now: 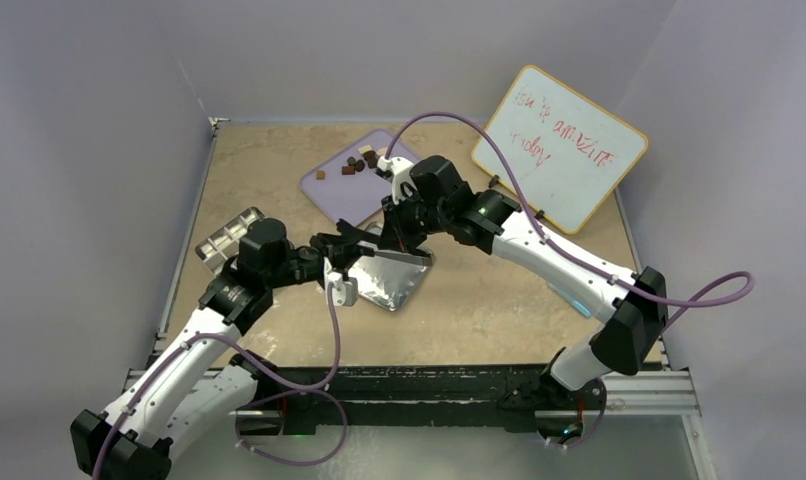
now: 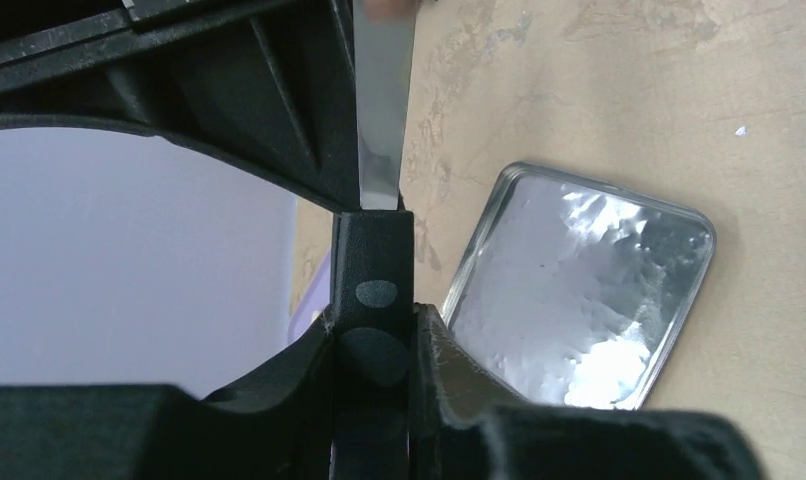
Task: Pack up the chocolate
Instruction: Pick up the clamp from the packing box.
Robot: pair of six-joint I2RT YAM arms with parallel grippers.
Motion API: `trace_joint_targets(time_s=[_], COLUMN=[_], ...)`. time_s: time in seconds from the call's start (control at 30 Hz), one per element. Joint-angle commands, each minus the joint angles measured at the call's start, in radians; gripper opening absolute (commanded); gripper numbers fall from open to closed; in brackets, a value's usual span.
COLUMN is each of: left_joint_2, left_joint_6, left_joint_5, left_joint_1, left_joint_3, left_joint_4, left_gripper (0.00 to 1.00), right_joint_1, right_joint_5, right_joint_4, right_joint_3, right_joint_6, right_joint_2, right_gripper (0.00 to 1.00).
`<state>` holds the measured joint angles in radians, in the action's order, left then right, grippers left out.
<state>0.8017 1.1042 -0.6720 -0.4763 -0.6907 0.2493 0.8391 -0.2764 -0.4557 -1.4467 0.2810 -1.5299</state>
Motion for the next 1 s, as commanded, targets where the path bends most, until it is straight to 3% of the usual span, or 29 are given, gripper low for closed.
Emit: trace_joint_targets(time_s=[0.0, 0.3, 0.4, 0.53, 0.73, 0.97], left_joint_2=[-0.054, -0.076, -0.040, 0.018, 0.085, 0.108], left_joint_6=[-0.010, -0.027, -0.001, 0.033, 0.082, 0.146], left_joint_5=[-0.023, -0.030, -0.015, -0.010, 0.002, -0.021], left_joint_1=[-0.013, -0.015, -0.015, -0.015, -0.015, -0.015], left_joint_3=[-0.015, -0.017, -0.014, -0.009, -0.020, -0.009], left_joint_4=[-0.034, -0.005, 0.006, 0.000, -0.019, -0.023], left_gripper=[0.00, 0.00, 0.00, 0.00, 0.00, 0.00], right_joint_1=[-0.009, -0.125, -0.127, -0.126, -0.126, -0.138], right_joint_5=[0.122, 0.104, 0.033, -0.056, -0.116, -0.142], right_joint_4=[0.002, 0.046, 0.068, 0.124, 0.118, 0.056], right_joint_3=[-0.004, 0.043, 0.041, 0.075, 0.096, 0.118], right_joint_6=[0.029, 0.090, 0.078, 0.075, 0.064, -0.015], right_joint_2=[-0.008, -0.045, -0.038, 0.036, 0.122, 0.194], right_gripper=[0.00, 0.00, 0.00, 0.24, 0.41, 0.75])
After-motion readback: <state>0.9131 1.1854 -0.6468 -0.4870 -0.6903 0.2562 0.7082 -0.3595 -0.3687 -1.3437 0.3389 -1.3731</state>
